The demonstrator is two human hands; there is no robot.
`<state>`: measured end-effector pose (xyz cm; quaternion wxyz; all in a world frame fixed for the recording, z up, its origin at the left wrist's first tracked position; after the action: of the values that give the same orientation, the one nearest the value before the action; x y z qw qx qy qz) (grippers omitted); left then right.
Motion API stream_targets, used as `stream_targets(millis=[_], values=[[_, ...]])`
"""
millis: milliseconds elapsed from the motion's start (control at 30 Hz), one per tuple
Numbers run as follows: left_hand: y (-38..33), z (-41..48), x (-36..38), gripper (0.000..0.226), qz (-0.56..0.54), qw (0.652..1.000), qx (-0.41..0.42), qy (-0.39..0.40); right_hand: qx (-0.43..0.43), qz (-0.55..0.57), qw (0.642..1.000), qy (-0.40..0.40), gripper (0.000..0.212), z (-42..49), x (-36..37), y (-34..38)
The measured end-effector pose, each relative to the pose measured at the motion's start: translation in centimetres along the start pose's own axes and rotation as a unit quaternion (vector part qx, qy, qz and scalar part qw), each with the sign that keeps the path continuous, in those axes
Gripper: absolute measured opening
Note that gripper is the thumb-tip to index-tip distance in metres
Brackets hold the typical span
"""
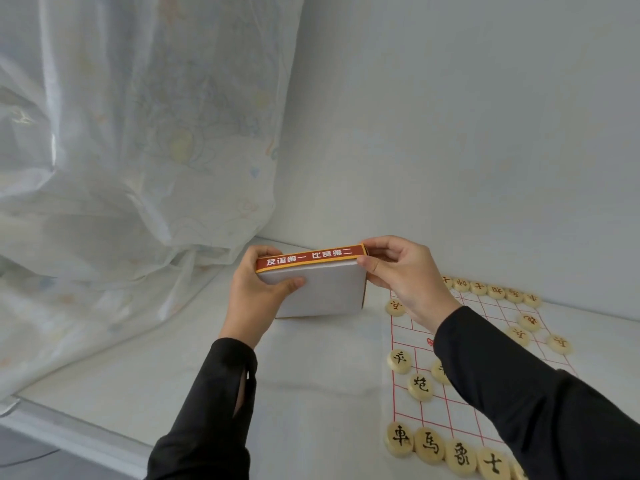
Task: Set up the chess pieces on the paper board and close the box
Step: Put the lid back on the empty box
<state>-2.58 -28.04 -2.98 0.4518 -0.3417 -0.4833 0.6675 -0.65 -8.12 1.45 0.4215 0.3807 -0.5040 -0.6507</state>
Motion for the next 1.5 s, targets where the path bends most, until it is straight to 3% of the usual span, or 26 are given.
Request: stream_targets(millis=[167,400,500,567,633,700,733,833,900,1033,1167,1300,1500], values=[[-0.3,0.0,0.3,0.041,0.014,1.0,0.004,0.0,-0.083,-0.099,0.991,0.043,0.04,0.0,-0.6,0.0],[-0.2,-0.3,1.1,0.037,0.027,0.999,0.011,-0.014,-0.196,-0.2,0.96,-0.019,0.022,-0.2,-0.2,-0.8],[0.7,0.5,0.3,0.036,0.067,0.997,0.041,0.006,-0.322,-0.242,0.915,-0.032,0.018,-0.7,0.0,-1.2],[1.3,1.2,-0.8,0.056,0.115,0.991,0.043,0.052,-0.38,-0.316,0.869,-0.002,0.02,-0.8,-0.2,-2.3],[1.7,1.4,-1.8,0.068,0.217,0.968,0.029,0.125,-0.333,-0.414,0.84,0.107,0.018,-1.2,-0.4,-3.7],[2.5,1.0,-2.1,0.064,0.327,0.925,0.014,0.193,-0.264,-0.496,0.793,0.233,0.017,-2.0,-0.6,-5.3],[2.9,0.8,-1.9,0.058,0.354,0.912,0.01,0.208,-0.241,-0.507,0.786,0.258,0.019,-2.3,-0.6,-5.8],[3.3,0.4,-0.9,0.041,0.353,0.918,-0.016,0.178,-0.167,-0.454,0.854,0.192,0.022,-2.1,-0.2,-5.3],[3.3,0.2,-0.3,0.04,0.353,0.923,-0.019,0.151,-0.129,-0.451,0.872,0.141,0.027,-1.5,0.4,-5.2],[4.3,-0.3,1.0,0.043,0.393,0.903,0.018,0.171,-0.083,-0.504,0.846,0.153,0.053,-1.2,1.6,-5.9],[4.7,-0.3,1.4,0.045,0.413,0.892,0.02,0.183,-0.079,-0.527,0.833,0.152,0.057,-0.8,2.1,-6.4],[4.5,-0.4,1.7,0.046,0.436,0.875,0.032,0.207,-0.145,-0.608,0.759,0.18,0.051,-0.3,2.2,-6.2],[3.6,0.6,0.0,0.042,0.304,0.932,-0.067,0.184,-0.156,-0.612,0.763,0.135,0.039,1.8,3.1,-5.3]])
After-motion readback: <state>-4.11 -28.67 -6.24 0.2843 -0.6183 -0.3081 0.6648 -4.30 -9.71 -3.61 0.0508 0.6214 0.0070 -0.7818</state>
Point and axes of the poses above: each hand's wrist, its own z-axis towards the middle knuckle, its own x-axis out of the palm, y = z × x, the point moved 1 cm from there along z, towards the middle knuckle, and after that the axes turned 14 degrees about -y, right-handed, at the moved point
